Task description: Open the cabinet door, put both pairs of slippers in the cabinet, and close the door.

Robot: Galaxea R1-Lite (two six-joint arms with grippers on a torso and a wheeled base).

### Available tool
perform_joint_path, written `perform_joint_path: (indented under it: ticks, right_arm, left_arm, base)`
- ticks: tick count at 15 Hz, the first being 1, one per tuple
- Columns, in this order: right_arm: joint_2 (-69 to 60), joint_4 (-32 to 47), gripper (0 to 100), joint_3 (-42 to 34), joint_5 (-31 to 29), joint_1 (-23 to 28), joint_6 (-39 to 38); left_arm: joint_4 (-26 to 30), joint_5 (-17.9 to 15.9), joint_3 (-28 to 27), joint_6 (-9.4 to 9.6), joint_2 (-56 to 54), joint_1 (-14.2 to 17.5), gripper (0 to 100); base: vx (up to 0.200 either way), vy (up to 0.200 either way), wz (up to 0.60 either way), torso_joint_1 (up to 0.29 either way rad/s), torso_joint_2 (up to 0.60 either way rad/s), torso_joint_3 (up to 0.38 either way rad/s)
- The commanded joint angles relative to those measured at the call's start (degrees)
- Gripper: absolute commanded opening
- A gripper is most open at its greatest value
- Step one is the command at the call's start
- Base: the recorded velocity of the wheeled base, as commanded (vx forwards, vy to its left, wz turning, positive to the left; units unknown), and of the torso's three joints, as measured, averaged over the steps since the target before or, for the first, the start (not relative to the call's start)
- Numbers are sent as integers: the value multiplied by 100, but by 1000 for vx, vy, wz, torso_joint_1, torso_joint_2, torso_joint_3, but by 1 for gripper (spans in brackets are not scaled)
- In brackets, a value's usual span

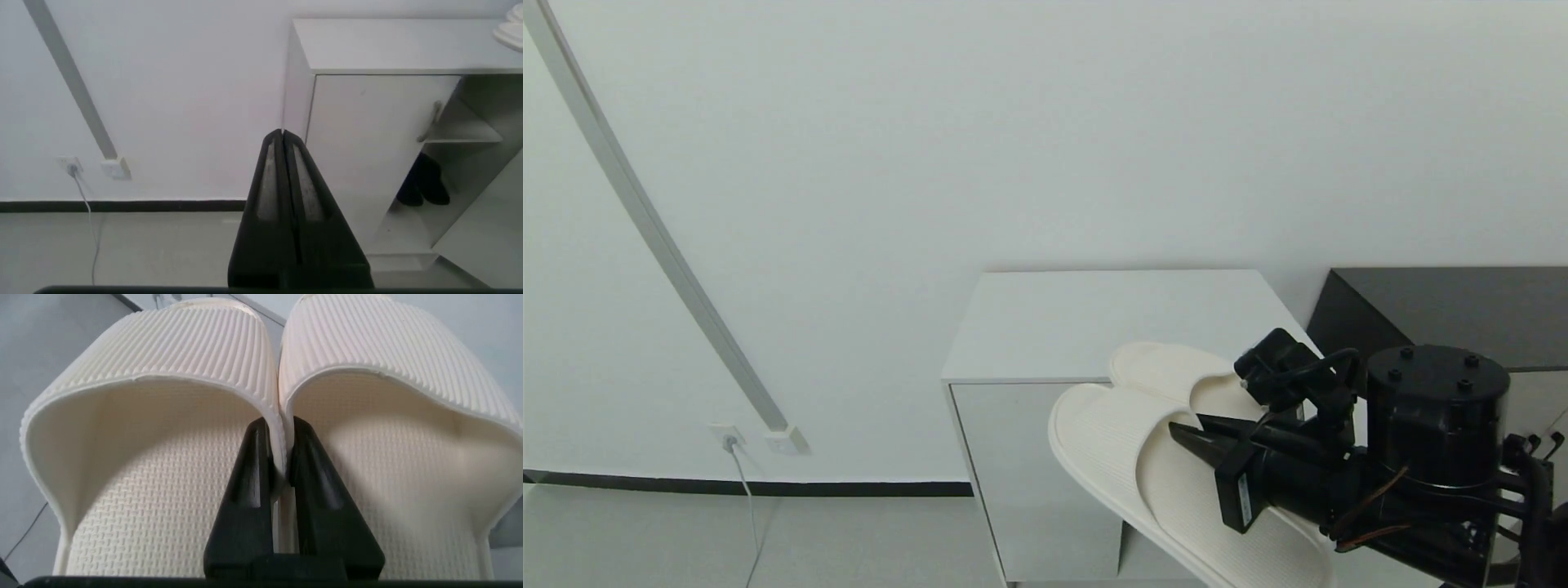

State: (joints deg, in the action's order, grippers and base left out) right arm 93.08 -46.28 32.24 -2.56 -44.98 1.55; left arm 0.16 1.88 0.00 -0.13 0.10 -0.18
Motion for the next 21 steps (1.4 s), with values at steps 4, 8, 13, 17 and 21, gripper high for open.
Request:
perform_joint_path:
  ticks: [4,8,13,17,21]
  right_arm:
    - [18,-4,0,1,1,-2,3]
    - [-35,5,0,-16,19,-2,-32]
    - [26,5,0,-8,1,42,-41]
    - [26,-4,0,-60,10,42,-14]
    - [35,-4,0,-60,1,42,-5]
  left_arm:
    - [2,-12,0,13,8,1,0]
    - [2,-21,0,13,-1,1,0]
    - [2,-21,0,13,8,1,0]
    - [2,-21,0,13,-1,1,0]
    - [2,-21,0,13,8,1,0]
  base:
    - [0,-200,0,4,-1,2]
    - [0,-150,0,3,5,2]
    - [0,0,0,0,0,0]
    - [0,0,0,0,0,0]
    - [0,0,0,0,0,0]
